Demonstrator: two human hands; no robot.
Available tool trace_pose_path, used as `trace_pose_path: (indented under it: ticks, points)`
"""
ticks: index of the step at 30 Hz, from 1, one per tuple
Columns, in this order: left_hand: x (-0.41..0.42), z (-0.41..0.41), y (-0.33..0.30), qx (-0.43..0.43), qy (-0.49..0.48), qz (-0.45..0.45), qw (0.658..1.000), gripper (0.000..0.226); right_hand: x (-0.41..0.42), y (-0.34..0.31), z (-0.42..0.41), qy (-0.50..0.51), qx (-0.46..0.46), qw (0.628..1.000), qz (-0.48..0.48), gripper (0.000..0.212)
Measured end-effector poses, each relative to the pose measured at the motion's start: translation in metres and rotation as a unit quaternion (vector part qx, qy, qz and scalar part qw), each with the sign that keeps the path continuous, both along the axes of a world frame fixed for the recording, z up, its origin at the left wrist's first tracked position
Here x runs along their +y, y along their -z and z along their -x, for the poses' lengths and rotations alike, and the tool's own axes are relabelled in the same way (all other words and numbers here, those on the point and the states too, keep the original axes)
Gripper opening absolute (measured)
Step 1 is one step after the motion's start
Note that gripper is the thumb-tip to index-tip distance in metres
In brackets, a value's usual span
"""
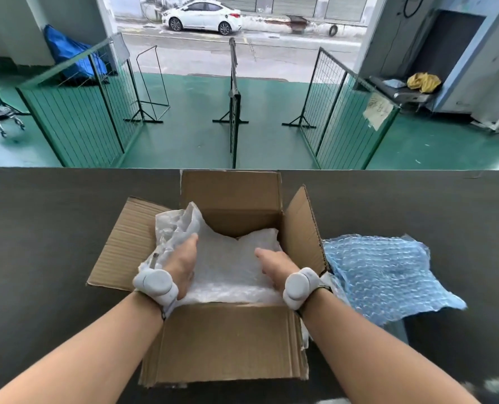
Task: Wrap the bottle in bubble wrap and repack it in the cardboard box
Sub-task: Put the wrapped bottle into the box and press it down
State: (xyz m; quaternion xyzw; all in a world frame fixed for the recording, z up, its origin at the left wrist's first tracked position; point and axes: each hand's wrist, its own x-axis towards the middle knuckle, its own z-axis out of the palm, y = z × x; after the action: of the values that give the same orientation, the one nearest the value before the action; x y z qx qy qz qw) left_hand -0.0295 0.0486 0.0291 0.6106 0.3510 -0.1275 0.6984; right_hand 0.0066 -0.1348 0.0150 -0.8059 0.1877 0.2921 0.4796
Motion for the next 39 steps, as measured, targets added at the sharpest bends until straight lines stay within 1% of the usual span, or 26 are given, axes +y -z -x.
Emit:
trace_pose_path:
  ticks: [2, 4, 5, 7, 10, 11, 13, 14, 16, 17, 18, 19, 20, 23, 24, 25, 26, 27, 28, 29, 31, 32, 33, 35, 36, 39]
  points:
    - [0.004, 0.001, 0.009, -0.010, -0.027, 0.023, 0.999, 0.052, -0.005, 0.016, 0.005, -0.008, -0.010, 0.999, 0.037, 0.065]
    - [0.009, -0.002, 0.022, -0.002, -0.056, 0.031, 0.998, 0.059, -0.008, 0.031, 0.008, -0.007, -0.009, 0.999, 0.049, 0.072]
    - [0.011, -0.005, 0.029, 0.000, -0.065, 0.035, 0.997, 0.061, -0.009, 0.038, 0.006, -0.002, -0.008, 0.999, 0.047, 0.073]
    - [0.014, -0.009, 0.043, 0.013, -0.062, 0.045, 0.997, 0.055, -0.011, 0.045, 0.004, 0.006, -0.010, 0.999, 0.046, 0.073]
    - [0.013, -0.008, 0.047, 0.023, -0.057, 0.063, 0.996, 0.057, -0.011, 0.044, 0.001, 0.013, -0.008, 0.999, 0.045, 0.073]
    - [0.011, -0.005, 0.043, 0.023, -0.046, 0.056, 0.997, 0.057, -0.011, 0.043, 0.000, 0.017, -0.007, 0.999, 0.044, 0.072]
    - [0.007, -0.004, 0.036, 0.004, -0.032, 0.007, 0.999, 0.056, -0.011, 0.041, 0.000, 0.008, -0.013, 0.999, 0.050, 0.066]
    - [0.009, 0.000, 0.030, -0.014, -0.035, -0.046, 0.998, 0.053, -0.008, 0.038, 0.002, -0.002, -0.020, 0.999, 0.050, 0.061]
    - [0.010, 0.004, 0.019, -0.033, -0.041, -0.173, 0.983, 0.035, -0.003, 0.035, 0.001, -0.006, -0.032, 0.998, 0.051, 0.056]
    - [0.010, 0.006, 0.017, -0.037, -0.045, -0.197, 0.979, 0.032, -0.002, 0.036, 0.000, 0.002, -0.026, 0.999, 0.047, 0.056]
    - [0.015, 0.007, 0.020, -0.037, -0.049, -0.204, 0.977, 0.039, 0.000, 0.035, 0.001, 0.006, -0.022, 0.999, 0.041, 0.059]
    - [0.019, 0.006, 0.020, -0.037, -0.045, -0.199, 0.978, 0.056, 0.002, 0.032, 0.003, 0.010, -0.021, 0.999, 0.042, 0.063]
    - [0.025, 0.003, 0.034, -0.030, -0.036, -0.181, 0.982, 0.071, 0.003, 0.034, 0.006, 0.010, -0.012, 0.999, 0.046, 0.067]
    - [0.067, -0.033, 0.136, -0.014, -0.030, -0.112, 0.993, 0.098, 0.001, 0.034, 0.011, 0.016, -0.002, 0.998, 0.060, 0.068]
    - [0.069, -0.035, 0.146, 0.002, -0.030, -0.078, 0.996, 0.100, -0.002, 0.036, 0.010, 0.018, 0.001, 0.998, 0.062, 0.068]
    - [0.062, -0.029, 0.134, 0.007, -0.032, -0.035, 0.999, 0.091, -0.004, 0.036, 0.011, 0.026, 0.009, 0.998, 0.057, 0.068]
    - [0.051, -0.021, 0.112, 0.026, -0.044, -0.001, 0.999, 0.077, -0.007, 0.038, 0.010, 0.036, 0.013, 0.998, 0.050, 0.068]
    - [0.031, -0.007, 0.075, 0.045, -0.021, 0.007, 0.999, 0.062, -0.010, 0.038, 0.011, 0.044, 0.018, 0.998, 0.040, 0.069]
    - [0.023, -0.002, 0.058, 0.047, -0.011, 0.006, 0.999, 0.049, -0.009, 0.036, 0.011, 0.045, 0.016, 0.999, 0.023, 0.070]
    - [0.016, -0.002, 0.052, 0.050, -0.004, 0.005, 0.999, 0.042, -0.008, 0.034, 0.013, 0.055, 0.019, 0.998, -0.001, 0.072]
    - [0.004, 0.000, 0.034, 0.031, -0.008, 0.013, 0.999, 0.035, -0.011, 0.033, 0.012, 0.066, 0.001, 0.997, -0.029, 0.075]
    - [-0.001, -0.001, 0.025, 0.023, -0.018, 0.009, 1.000, 0.033, -0.013, 0.030, 0.011, 0.071, -0.012, 0.997, -0.041, 0.073]
    - [-0.004, -0.005, 0.022, 0.012, -0.028, -0.005, 1.000, 0.033, -0.015, 0.023, 0.012, 0.083, -0.015, 0.994, -0.065, 0.065]
    - [-0.015, -0.013, 0.009, 0.003, -0.048, -0.006, 0.999, 0.046, -0.017, 0.000, 0.015, 0.093, -0.009, 0.987, -0.128, 0.046]
    - [-0.026, -0.018, 0.000, 0.001, -0.048, 0.001, 0.999, 0.045, -0.024, -0.009, 0.013, 0.094, -0.017, 0.983, -0.155, 0.042]
    - [-0.063, -0.034, -0.027, -0.036, -0.009, 0.027, 0.999, 0.030, -0.043, -0.046, 0.014, 0.106, -0.067, 0.970, -0.208, 0.042]
